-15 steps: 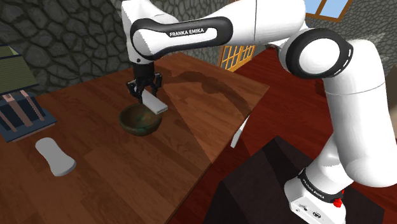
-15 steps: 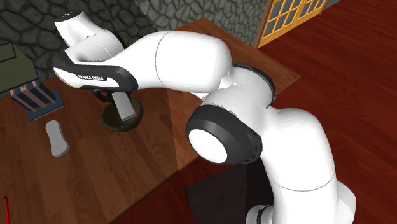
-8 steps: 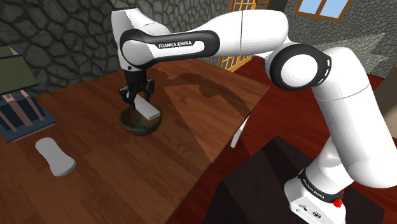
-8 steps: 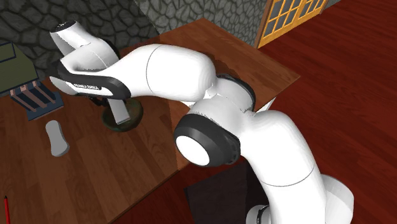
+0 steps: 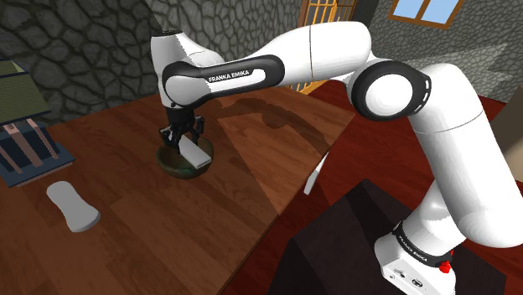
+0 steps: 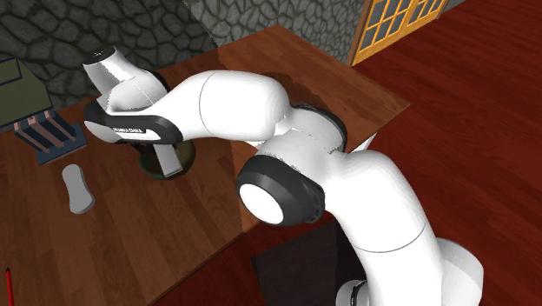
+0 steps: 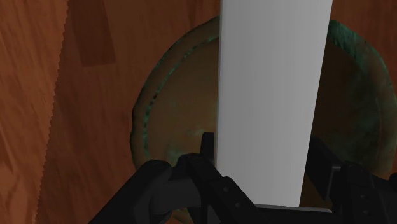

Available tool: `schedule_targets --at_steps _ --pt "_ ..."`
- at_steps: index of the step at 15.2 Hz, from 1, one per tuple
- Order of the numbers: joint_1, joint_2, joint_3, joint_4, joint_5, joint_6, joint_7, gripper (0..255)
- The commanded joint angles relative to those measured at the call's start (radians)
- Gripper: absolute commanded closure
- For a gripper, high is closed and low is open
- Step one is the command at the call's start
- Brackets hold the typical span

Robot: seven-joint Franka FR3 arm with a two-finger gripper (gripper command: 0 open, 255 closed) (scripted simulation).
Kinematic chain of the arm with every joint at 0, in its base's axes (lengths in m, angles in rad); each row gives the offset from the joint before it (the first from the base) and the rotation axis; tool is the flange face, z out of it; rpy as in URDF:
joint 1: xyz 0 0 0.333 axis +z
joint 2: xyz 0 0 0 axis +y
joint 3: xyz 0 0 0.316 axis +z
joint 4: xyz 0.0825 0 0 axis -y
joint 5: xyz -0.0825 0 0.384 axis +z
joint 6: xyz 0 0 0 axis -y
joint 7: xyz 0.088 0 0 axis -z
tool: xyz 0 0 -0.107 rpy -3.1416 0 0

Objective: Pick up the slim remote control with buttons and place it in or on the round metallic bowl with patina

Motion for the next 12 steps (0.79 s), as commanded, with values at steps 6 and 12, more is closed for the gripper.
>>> schedule_targets --at_steps 6,12 --pt "0.000 0.005 -0.001 -0.009 -0.001 0.014 0.001 255" --pt "0.000 0.004 -0.001 -0.010 -0.001 0.015 0.002 0"
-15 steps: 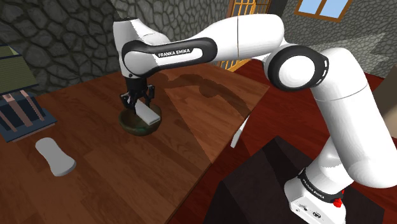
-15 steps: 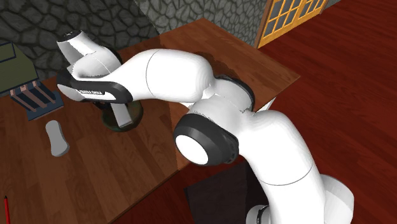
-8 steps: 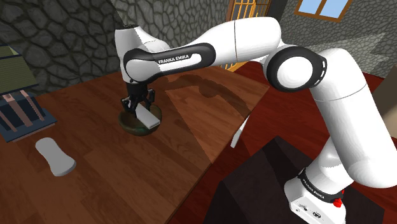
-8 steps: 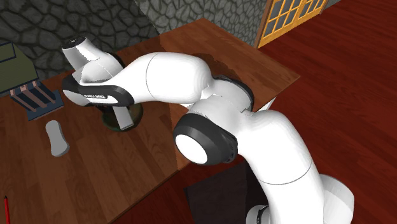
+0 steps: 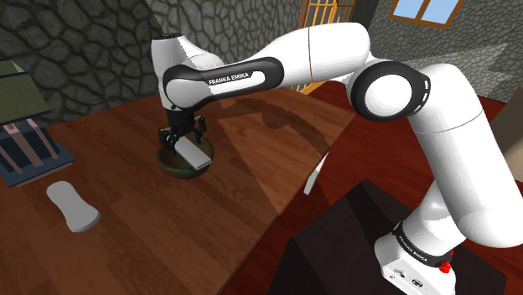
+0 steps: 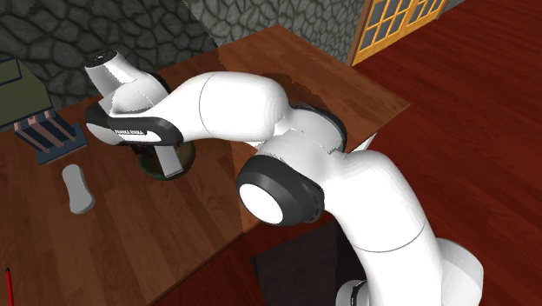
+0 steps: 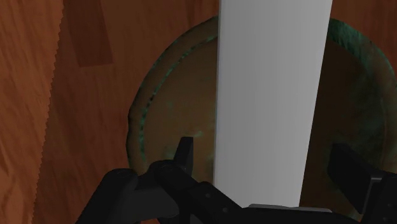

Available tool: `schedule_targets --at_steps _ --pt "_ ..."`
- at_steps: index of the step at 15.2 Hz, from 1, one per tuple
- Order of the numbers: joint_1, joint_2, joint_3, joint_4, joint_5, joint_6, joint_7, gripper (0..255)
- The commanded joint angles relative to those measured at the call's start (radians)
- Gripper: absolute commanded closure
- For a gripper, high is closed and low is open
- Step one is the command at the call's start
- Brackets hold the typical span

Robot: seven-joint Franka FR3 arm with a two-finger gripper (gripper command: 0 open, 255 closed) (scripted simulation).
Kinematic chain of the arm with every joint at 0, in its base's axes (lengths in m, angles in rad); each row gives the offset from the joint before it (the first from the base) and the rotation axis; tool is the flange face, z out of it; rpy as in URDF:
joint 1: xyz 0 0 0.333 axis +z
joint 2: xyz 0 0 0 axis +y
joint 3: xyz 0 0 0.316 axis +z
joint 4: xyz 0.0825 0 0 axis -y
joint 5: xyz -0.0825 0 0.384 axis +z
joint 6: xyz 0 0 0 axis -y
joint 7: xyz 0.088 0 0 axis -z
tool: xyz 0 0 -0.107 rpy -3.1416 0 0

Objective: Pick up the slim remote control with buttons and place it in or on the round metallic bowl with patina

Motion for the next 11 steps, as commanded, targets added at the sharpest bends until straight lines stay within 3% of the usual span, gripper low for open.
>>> schedule_targets --at_steps 1,6,11 --pt "0.000 0.000 0.000 0.000 0.000 0.000 0.000 0" --pt "0.010 -0.020 0.005 0.095 0.008 -0.113 -0.010 0" --pt "0.010 -0.020 0.005 0.095 0.008 -0.113 -0.010 0"
